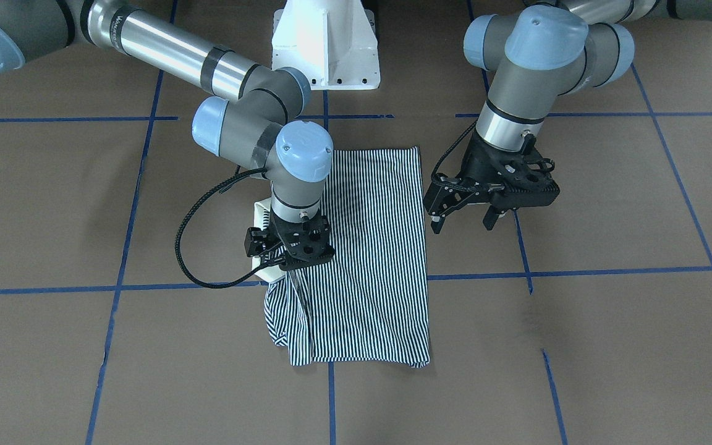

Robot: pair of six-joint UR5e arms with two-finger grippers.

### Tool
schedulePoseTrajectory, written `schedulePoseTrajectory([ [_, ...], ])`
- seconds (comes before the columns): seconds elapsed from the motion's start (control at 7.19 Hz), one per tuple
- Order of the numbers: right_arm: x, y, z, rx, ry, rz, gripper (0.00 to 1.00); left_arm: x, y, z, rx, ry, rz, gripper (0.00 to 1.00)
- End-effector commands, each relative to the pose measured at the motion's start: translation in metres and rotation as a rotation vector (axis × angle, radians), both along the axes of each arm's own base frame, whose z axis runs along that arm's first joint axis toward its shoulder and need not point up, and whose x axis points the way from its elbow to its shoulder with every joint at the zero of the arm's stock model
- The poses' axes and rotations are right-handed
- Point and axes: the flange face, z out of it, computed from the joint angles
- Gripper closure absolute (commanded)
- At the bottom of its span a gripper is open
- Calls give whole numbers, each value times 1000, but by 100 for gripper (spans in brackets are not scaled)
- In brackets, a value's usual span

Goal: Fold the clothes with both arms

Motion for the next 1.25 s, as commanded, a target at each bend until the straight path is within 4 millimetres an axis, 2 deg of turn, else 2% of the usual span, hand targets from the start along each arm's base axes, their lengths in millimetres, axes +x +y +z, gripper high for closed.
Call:
schedulePoseTrajectory([
  [0.0,-1,1,5,-7,11,-6,0,0,0,0,-1,1,-1,0],
  [0.42,0,2,18,-27,39,-10,0,0,0,-2,1,4,1,0],
  [0.83,10,-8,18,-31,34,2,0,0,0,-3,3,4,-1,0],
  [1.11,13,-7,18,-48,48,-3,0,1,0,-2,2,3,1,0],
])
